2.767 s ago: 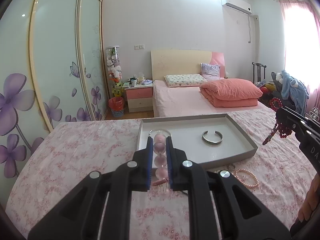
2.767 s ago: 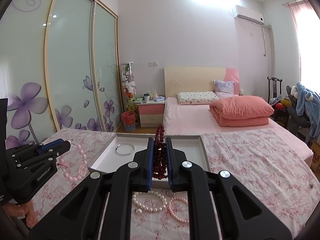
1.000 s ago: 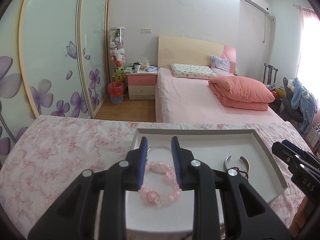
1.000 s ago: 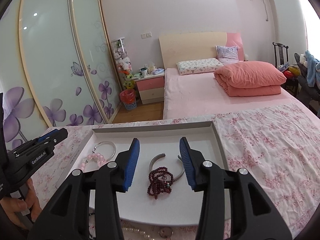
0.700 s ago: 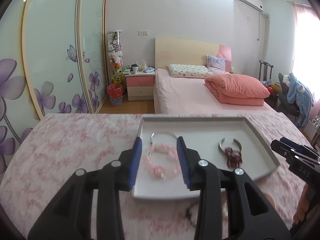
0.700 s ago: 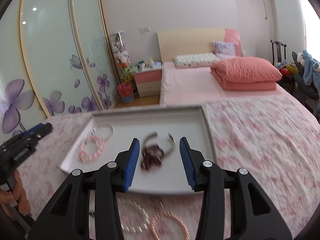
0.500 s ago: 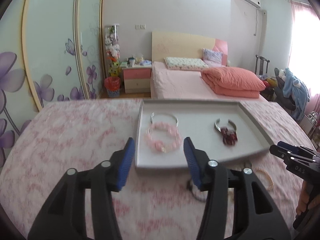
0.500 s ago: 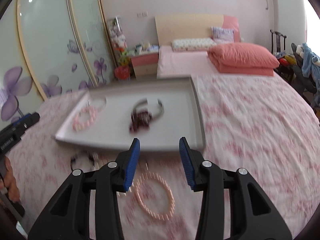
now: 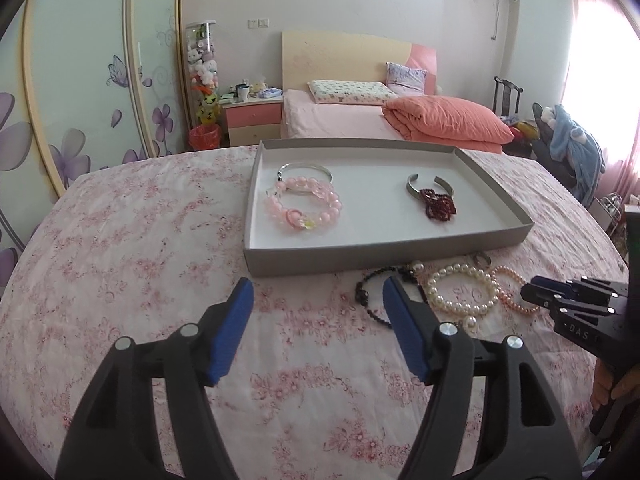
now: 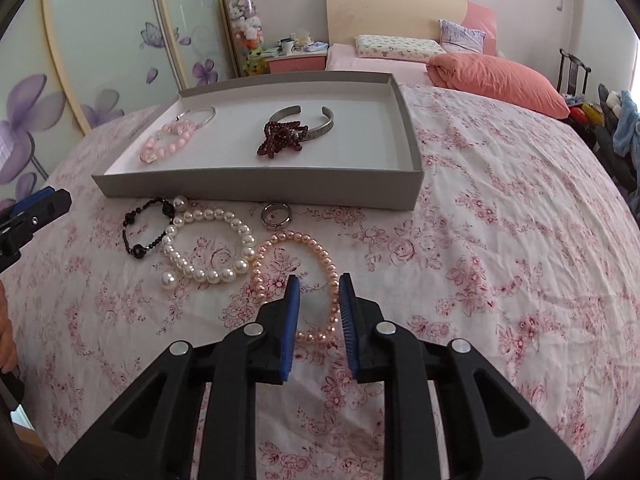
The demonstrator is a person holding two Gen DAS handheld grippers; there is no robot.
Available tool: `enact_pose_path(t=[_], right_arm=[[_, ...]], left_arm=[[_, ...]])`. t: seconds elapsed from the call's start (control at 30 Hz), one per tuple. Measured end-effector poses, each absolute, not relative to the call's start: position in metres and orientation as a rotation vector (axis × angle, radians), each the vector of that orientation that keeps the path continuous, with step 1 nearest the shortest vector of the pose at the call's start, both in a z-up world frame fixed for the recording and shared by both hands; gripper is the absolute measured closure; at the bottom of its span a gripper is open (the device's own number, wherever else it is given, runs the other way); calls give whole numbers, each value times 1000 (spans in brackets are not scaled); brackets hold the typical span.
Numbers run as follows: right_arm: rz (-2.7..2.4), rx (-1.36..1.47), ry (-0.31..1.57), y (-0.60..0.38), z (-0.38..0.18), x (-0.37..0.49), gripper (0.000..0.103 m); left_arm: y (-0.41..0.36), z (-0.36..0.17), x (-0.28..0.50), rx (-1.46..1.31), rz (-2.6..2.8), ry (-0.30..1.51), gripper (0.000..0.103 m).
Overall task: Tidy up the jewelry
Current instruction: 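Withdraw both tools from the tray toward the remaining bracelets, then grasp the black beaded bracelet with the left tool while the right tool grasps the pink pearl bracelet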
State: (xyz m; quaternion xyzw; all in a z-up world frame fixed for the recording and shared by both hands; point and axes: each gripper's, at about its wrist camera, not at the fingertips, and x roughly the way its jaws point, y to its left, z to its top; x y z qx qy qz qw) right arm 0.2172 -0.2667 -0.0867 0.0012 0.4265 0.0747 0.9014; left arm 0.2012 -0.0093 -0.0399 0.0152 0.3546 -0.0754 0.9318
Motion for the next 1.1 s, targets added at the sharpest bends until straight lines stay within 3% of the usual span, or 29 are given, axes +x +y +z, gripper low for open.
enact_pose_path(t=[0.2,0.3,0.57,0.93,1.1], right_arm=[[130,-7,881,-268,-89,218,85],[102,-22,880,-269,-88,218,96],[-8,68,881,-294,-89,222,96],[0,68,883,-293,-89,223,96],[1,69,883,-294,-89,223,96]], left_arm=[[-16,-46,207,45,-165,753,37],[-21,-51,211,54,-169,770,37],[-38,-68,226,84,-175,837,38],[-55,-88,253,87,-143,915,60],[-60,-87,254,105,-143,906,90]])
